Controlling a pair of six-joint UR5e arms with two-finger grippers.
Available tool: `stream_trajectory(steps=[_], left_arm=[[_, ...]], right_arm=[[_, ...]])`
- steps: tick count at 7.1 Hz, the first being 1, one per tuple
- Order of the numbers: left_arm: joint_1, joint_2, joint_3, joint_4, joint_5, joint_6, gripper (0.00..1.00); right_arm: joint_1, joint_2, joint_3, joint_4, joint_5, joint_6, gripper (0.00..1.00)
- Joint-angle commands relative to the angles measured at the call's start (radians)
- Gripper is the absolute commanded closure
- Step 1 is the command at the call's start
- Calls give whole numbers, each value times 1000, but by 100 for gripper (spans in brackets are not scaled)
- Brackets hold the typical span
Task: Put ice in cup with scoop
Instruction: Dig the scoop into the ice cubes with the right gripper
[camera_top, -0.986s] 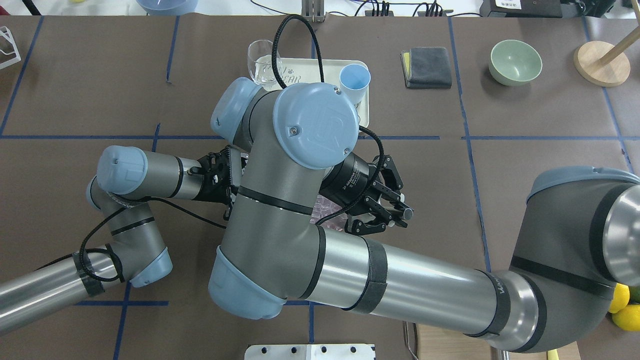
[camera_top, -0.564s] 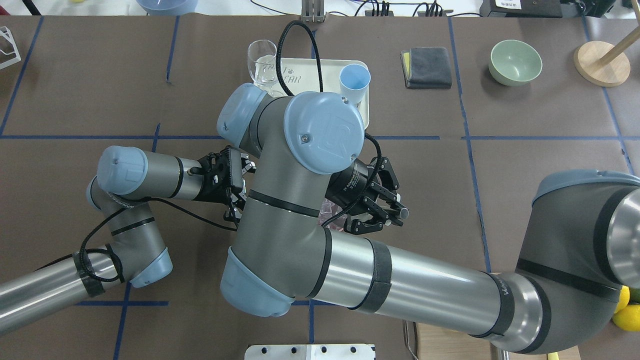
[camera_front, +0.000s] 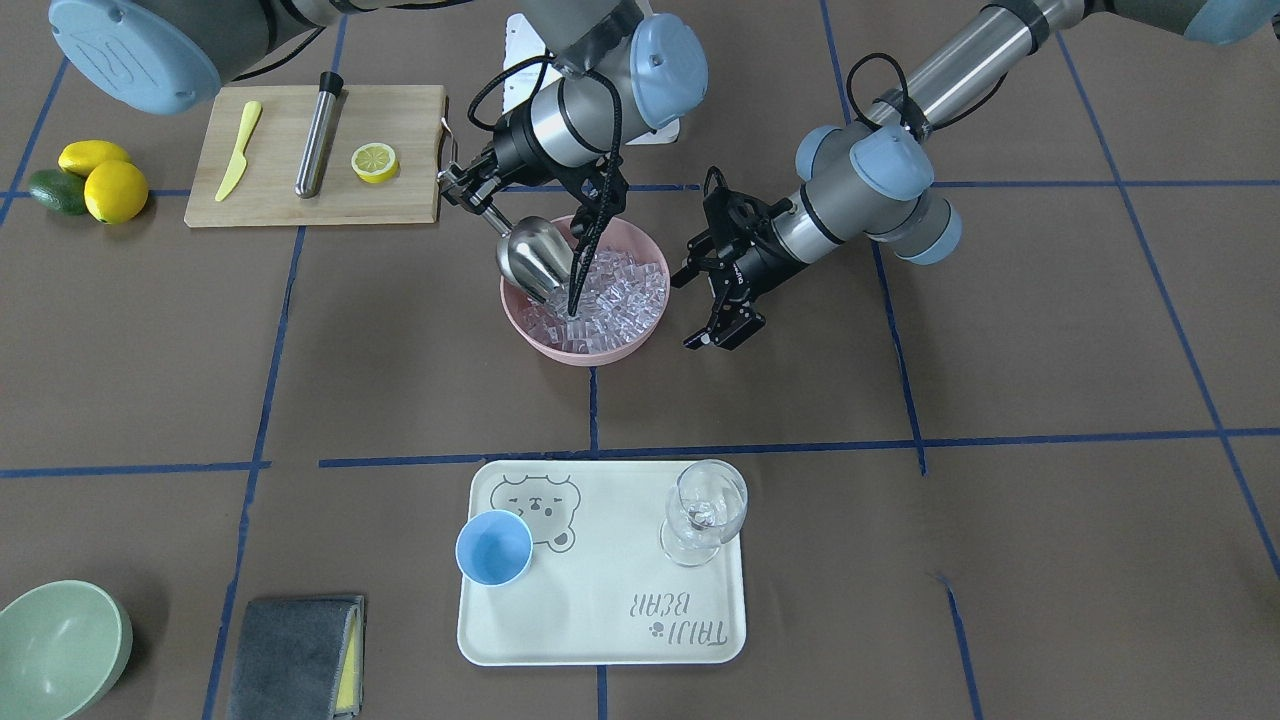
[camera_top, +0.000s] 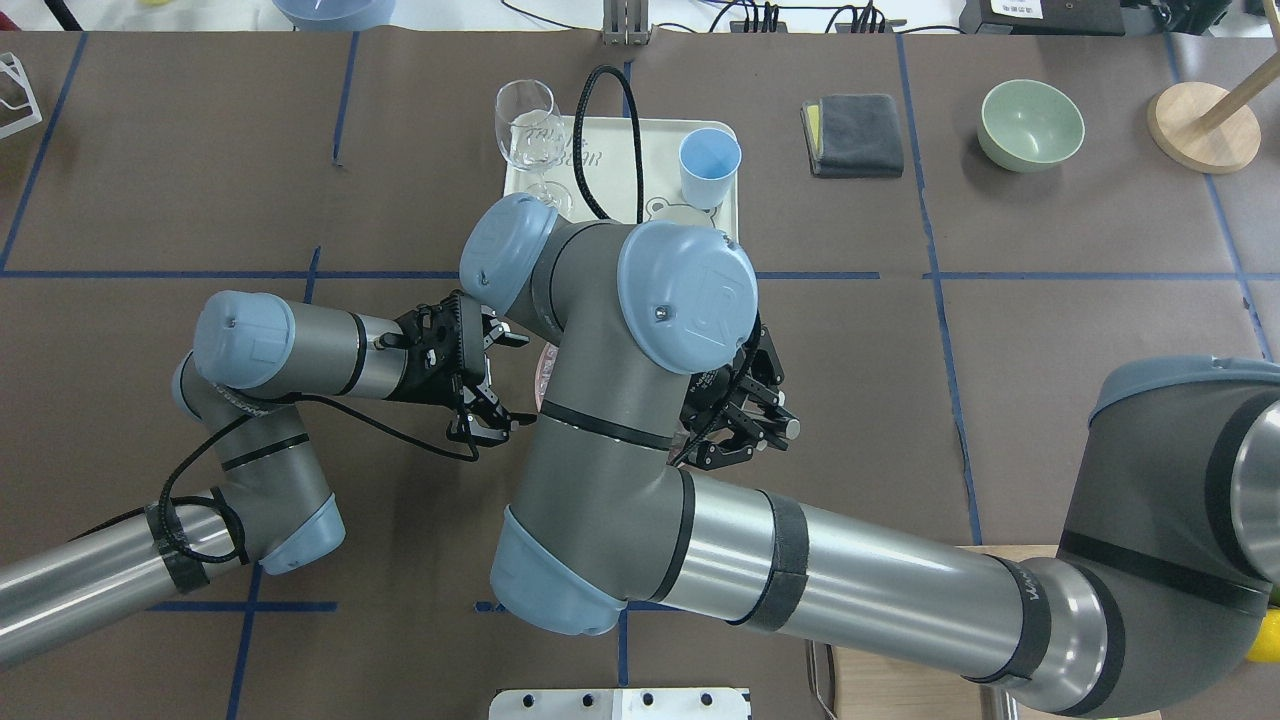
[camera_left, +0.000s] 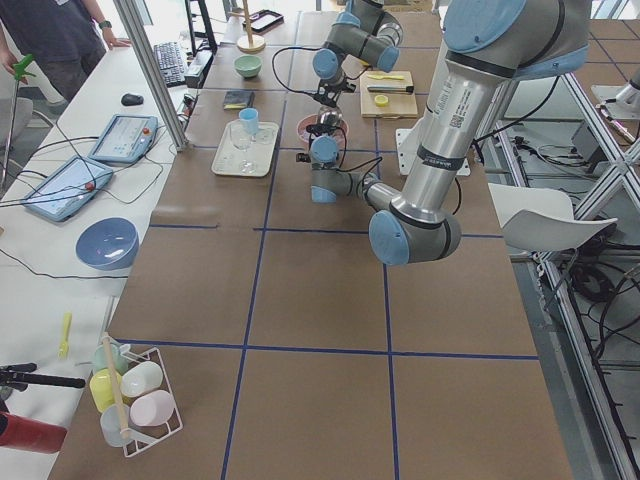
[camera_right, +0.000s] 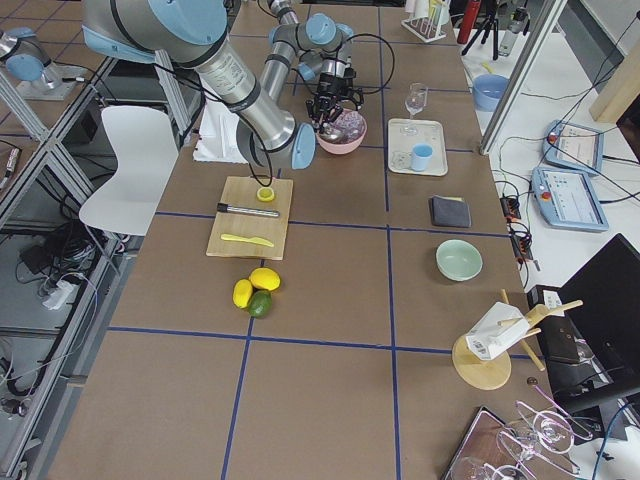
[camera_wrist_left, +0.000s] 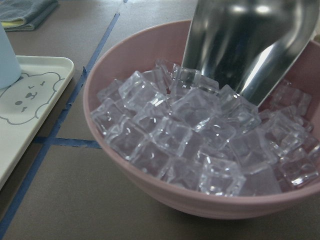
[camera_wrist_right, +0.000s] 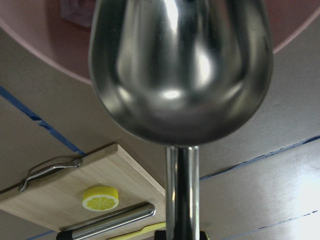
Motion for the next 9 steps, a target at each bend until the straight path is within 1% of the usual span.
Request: stream_trajectory(steps=[1,2,3,4,5,6,8,9], left_arm=[[0,0,0,0,0,0,0],[1,0,0,0,0,0,0],[1,0,0,0,0,0,0],[1,0,0,0,0,0,0],[1,0,0,0,0,0,0],[1,0,0,0,0,0,0],[1,0,0,0,0,0,0],[1,0,0,0,0,0,0]], right_arm=[[-3,-20,8,56,-4,9,100],[-3,-30,10,81,-4,16,100],[-3,-76,52,116,-4,27,100],[-5,-154,147,145,-4,32,100],[-5,-191,211,147,-4,32,100],[-5,-196,223,158,-4,32,100],[-5,-215,223,234,-4,58,100],[-5,-251,232,301,-4,82,100]])
